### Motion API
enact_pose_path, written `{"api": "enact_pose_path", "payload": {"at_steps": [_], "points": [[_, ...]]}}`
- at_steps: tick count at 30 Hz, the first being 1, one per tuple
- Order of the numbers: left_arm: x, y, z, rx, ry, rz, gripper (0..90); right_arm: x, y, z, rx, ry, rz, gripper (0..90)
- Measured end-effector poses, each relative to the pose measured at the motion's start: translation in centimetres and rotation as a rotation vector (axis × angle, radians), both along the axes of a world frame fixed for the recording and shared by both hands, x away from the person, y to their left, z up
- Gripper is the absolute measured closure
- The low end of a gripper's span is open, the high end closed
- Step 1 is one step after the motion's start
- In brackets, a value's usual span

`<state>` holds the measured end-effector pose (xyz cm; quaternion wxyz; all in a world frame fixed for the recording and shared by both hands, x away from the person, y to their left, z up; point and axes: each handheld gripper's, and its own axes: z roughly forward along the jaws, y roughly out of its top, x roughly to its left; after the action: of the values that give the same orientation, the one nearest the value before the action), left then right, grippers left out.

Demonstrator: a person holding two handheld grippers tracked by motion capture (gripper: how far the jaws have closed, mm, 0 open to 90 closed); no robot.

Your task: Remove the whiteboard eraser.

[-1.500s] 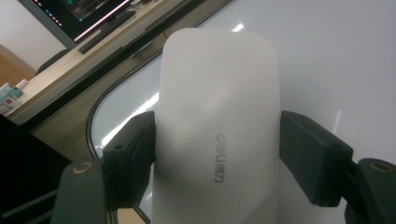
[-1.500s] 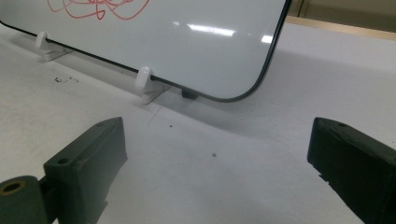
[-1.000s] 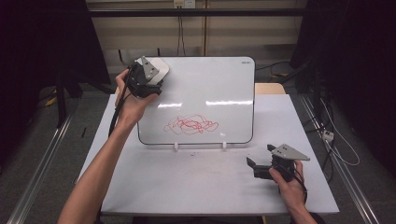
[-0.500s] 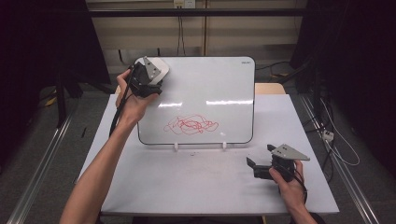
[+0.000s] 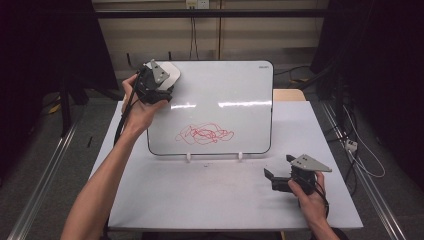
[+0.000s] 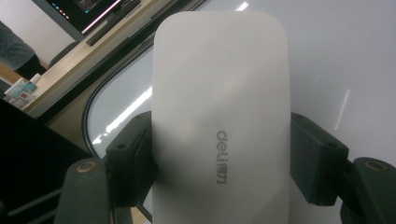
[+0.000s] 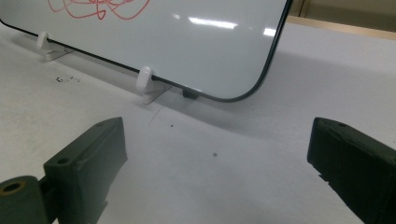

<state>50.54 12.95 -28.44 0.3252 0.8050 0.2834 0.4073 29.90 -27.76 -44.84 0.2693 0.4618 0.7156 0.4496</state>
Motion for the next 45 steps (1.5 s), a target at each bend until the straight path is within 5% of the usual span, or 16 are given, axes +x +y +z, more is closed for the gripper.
{"api": "enact_pose_path", "payload": {"at_steps": [7,17,29,45], "points": [[0.0,1.1,0.4,-0.102,0.033,-0.018,31.0,0.0,0.0,0.0,0.001,-0.001,0.0,4.6],[-1.3,2.0,1.5,-0.137,0.017,-0.038,31.0,-0.1,0.1,0.1,0.0,0.0,0.0,4.7],[-2.4,2.9,0.5,-0.224,0.039,-0.03,30.9,-0.1,0.1,0.1,0.003,-0.001,-0.002,4.7],[-4.7,3.4,-1.2,-0.274,0.039,-0.052,30.8,-0.1,0.2,0.1,-0.001,-0.002,-0.003,4.8]]}}
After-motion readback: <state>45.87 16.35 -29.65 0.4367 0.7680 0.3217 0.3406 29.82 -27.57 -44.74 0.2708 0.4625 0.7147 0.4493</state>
